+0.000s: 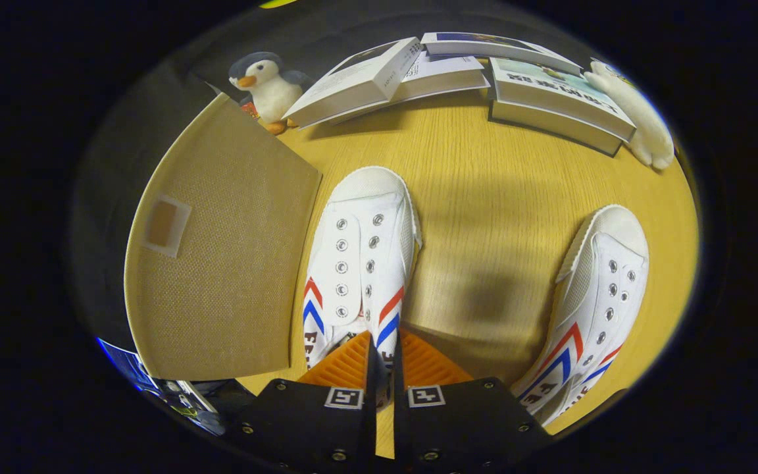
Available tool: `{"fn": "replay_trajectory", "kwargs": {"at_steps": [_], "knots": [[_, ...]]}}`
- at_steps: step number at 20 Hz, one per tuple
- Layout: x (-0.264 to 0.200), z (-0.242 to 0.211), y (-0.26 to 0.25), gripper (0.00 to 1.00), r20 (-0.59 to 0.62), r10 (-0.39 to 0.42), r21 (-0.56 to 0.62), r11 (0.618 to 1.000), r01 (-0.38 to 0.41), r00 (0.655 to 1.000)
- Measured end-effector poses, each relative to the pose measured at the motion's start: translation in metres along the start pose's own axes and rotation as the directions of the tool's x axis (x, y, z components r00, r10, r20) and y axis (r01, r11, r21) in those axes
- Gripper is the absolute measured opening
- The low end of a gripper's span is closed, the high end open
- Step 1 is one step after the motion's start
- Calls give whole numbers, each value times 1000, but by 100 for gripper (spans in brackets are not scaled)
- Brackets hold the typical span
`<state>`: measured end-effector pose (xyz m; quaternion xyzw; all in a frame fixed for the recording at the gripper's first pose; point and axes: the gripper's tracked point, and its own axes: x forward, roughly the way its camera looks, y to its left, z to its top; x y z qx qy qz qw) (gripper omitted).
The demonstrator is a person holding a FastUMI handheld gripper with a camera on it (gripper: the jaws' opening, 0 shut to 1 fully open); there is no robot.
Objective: Open the storage box then place both shoes into the box .Put the left shoe in first, then the right shoe, with the right side of both shoes facing outward in a uniform manner.
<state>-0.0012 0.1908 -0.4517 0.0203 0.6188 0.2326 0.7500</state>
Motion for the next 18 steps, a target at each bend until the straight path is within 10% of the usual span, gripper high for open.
{"fn": "replay_trajectory", "kwargs": {"at_steps": [18], "knots": [[-144,46,62,0,166,140,12,990,-144,976]]}}
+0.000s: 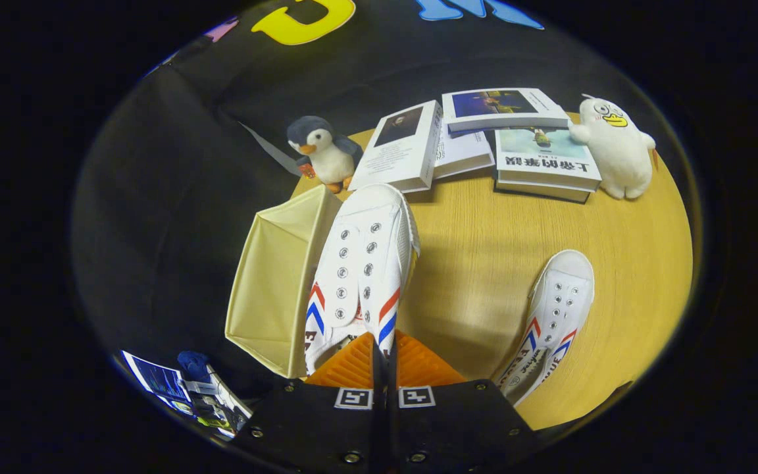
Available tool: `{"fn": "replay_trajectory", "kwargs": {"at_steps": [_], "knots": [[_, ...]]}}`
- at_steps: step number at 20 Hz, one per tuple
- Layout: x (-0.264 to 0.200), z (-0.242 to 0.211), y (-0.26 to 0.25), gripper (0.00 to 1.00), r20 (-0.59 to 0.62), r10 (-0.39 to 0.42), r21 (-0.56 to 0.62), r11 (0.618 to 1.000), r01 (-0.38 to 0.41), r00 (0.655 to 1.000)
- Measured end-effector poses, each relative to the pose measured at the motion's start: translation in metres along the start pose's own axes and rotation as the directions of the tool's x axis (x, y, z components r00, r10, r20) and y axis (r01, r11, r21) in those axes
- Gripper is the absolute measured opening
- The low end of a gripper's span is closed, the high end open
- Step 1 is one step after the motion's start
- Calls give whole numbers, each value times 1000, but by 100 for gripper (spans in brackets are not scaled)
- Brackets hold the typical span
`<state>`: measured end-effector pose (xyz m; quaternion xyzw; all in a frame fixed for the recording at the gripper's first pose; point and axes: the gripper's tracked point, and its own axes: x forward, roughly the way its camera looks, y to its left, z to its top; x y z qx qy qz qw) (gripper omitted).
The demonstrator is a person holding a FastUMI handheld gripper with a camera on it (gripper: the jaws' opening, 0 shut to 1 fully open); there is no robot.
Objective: Open the storage box then place both shoes into the box .Put the left shoe in first, then the right shoe, with the right side of both shoes facing outward in a uniform manner.
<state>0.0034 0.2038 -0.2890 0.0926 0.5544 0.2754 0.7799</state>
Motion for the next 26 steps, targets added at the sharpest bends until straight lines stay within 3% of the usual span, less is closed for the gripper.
{"fn": "replay_trajectory", "kwargs": {"at_steps": [7,16,26], "knots": [[-19,25,51,0,32,34,-102,994,-30,999],[28,25,137,0,-54,95,-237,966,-105,994],[95,8,158,0,-145,6,-322,945,-53,989]]}}
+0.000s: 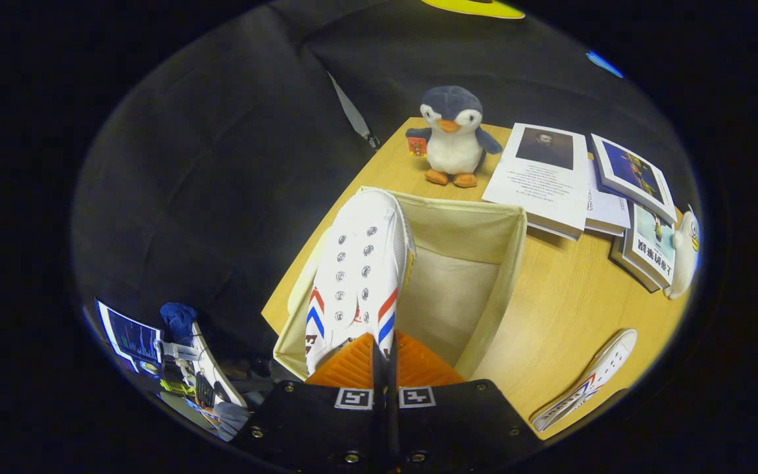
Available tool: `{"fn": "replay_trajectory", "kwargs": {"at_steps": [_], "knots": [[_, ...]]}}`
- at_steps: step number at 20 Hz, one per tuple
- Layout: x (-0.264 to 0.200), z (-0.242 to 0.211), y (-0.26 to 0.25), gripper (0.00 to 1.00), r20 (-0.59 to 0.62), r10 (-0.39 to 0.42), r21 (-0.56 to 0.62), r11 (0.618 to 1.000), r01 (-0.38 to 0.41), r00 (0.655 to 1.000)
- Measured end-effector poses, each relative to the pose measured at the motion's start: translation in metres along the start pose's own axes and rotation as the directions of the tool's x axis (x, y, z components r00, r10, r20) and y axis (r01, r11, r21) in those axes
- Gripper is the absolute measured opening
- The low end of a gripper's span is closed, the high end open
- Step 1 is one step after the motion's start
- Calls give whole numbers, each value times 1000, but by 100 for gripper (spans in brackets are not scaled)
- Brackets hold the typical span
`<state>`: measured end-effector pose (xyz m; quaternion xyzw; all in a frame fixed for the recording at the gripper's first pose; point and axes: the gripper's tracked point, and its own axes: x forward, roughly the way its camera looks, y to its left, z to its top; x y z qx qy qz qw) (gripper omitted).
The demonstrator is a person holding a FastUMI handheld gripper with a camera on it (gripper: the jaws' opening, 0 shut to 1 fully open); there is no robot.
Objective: Open the storage box then place both shoes into the box .Put the left shoe in first, then the right shoe, with the right side of both shoes facing outward in a uniform manner.
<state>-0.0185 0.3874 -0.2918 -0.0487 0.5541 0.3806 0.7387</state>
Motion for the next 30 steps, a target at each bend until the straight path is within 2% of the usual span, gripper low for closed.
{"fn": "replay_trajectory", "kwargs": {"at_steps": [5,6,8,9,11,12,21,30], "knots": [[22,1,-3,0,-26,-13,13,1000,13,1000],[24,2,0,1,-21,6,29,1000,-5,1000],[25,10,6,18,9,44,64,997,-44,999],[20,19,9,36,35,65,69,995,-67,997],[9,28,1,71,75,41,53,998,-45,996],[3,31,-1,74,89,35,46,998,-39,995],[-59,24,-46,74,184,19,118,992,-42,983],[-118,-11,-126,74,271,-72,249,969,3,960]]}}
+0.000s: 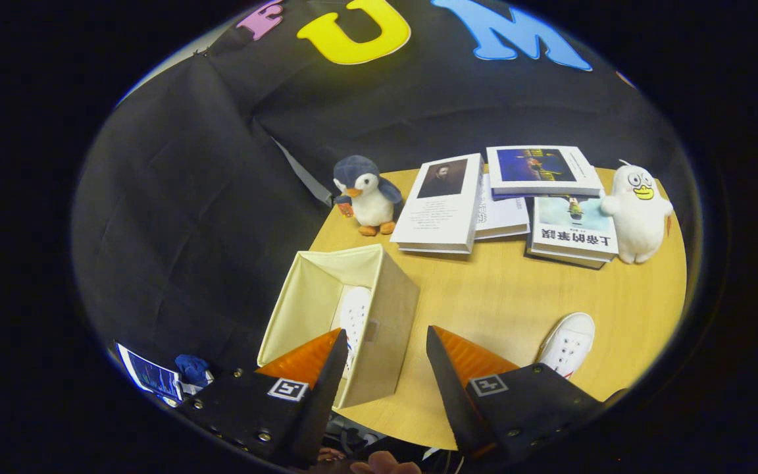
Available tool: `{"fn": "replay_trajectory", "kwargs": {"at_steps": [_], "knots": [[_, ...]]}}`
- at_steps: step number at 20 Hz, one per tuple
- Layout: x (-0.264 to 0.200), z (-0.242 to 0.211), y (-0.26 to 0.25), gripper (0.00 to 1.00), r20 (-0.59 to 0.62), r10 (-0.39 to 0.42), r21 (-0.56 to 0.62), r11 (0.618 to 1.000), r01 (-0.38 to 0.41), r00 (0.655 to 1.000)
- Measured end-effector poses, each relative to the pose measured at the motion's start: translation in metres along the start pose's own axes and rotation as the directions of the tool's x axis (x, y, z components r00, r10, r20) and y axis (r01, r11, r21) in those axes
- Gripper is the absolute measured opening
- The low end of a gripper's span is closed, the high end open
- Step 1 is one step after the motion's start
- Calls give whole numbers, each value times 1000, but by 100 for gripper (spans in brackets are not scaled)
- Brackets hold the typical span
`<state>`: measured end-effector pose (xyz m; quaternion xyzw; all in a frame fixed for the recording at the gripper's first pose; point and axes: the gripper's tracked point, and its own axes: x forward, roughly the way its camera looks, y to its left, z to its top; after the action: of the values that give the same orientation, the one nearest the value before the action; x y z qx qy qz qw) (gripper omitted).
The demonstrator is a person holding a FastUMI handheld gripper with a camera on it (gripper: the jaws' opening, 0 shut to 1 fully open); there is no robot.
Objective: Open the storage box then place both shoes into the box .Put the left shoe in first, then the right shoe, with the right side of both shoes facing outward in a uniform manner.
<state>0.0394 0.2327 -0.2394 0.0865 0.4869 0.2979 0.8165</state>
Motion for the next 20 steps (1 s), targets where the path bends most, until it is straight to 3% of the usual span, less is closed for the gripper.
{"fn": "replay_trajectory", "kwargs": {"at_steps": [9,16,20], "knots": [[-31,-29,-95,74,27,-139,145,980,133,990],[-39,-86,-178,74,-73,-234,295,923,246,969],[-33,-119,-202,74,-138,-255,315,905,286,957]]}}
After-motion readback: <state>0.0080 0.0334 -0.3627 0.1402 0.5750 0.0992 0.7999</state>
